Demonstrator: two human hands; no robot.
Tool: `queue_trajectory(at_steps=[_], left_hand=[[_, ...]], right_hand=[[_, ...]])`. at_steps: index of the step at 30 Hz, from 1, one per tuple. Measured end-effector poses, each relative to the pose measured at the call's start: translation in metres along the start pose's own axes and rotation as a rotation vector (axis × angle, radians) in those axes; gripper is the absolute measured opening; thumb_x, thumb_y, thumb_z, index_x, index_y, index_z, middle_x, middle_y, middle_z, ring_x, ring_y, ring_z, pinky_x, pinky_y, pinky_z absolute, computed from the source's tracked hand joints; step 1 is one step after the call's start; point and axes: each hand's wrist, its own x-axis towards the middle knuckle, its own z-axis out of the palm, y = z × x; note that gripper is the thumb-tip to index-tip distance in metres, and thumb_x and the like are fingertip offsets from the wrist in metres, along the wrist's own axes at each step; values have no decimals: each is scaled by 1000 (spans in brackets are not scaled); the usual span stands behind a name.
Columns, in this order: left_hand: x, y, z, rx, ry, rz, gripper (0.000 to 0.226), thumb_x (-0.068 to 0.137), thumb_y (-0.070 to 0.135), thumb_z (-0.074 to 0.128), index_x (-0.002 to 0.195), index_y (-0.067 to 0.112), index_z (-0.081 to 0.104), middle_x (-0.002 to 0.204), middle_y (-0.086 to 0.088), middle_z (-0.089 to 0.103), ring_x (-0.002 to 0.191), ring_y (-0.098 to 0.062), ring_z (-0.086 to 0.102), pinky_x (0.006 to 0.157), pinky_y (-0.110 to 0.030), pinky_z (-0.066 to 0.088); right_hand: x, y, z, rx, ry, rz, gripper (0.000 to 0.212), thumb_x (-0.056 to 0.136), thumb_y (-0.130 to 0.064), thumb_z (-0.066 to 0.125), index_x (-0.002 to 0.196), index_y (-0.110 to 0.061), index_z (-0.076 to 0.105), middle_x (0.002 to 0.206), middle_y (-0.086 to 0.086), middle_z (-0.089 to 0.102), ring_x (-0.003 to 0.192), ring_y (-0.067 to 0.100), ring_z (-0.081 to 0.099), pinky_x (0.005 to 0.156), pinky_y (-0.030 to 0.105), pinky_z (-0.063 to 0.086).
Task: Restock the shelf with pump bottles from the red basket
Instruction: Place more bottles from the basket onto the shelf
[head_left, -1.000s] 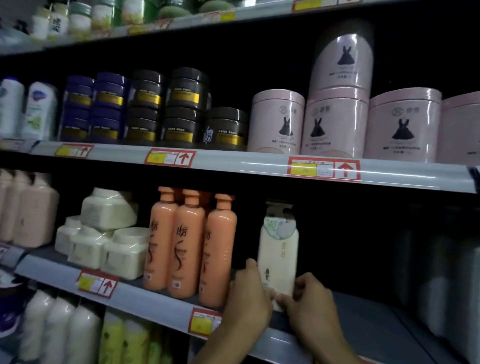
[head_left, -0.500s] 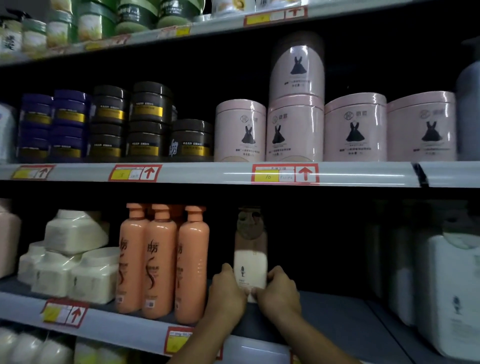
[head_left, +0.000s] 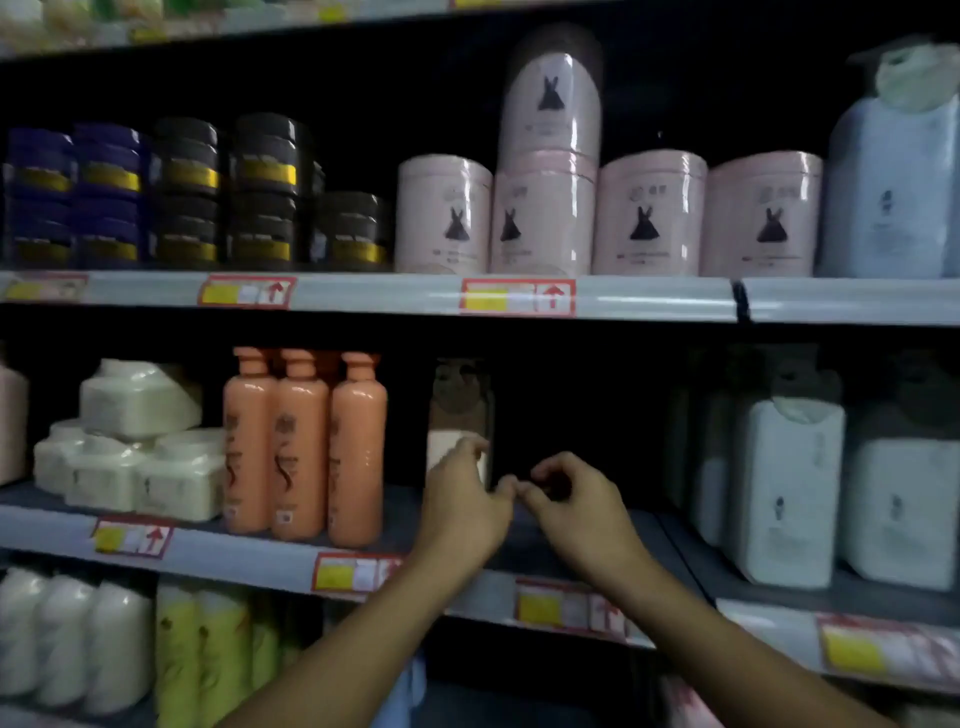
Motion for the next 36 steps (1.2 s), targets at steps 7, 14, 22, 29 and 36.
queue_trajectory(at_steps=[7,14,22,29,36], left_hand=[[-144,28,62,-344,-236,37,19,89,4,69,91,22,65,86,0,71,69,-2,64,67,-15,52],[-355,-10,148,-404,-811,-124,21,85,4,72,87,24,65,77,0,68,69,-11,64,67,-22,49],[-443,-1,206,-440,-994,-133,23,90,7,72,91,30,69,88,11,74,83,-7,73,72,-15,55],[-497,-3,245,-488,-1274,-65,39,85,33,68,117,51,56,119,31,64,115,11,61,96,-7,46],[-516,-42,287,-252,-1393,-113,61,79,44,64,131,57,34,130,36,44,131,4,46,113,-33,44]], right_hand=[[-151,57,-89,-94,-78,-20,6,91,-24,68,88,-20,65,75,-10,66,60,-4,59,61,16,43],[-321,200,-161,-458,-489,355,13,92,-21,68,95,-10,73,90,7,75,80,19,67,70,33,51],[-432,341,-201,-802,-876,758,51,94,-27,59,141,-13,46,141,15,55,131,36,54,104,43,47],[-437,397,-190,-819,-855,893,46,99,-36,54,139,-15,49,142,12,51,131,35,50,106,46,47],[-454,419,-172,-812,-780,1027,20,96,-24,60,112,-12,62,112,6,65,114,24,59,110,40,38]])
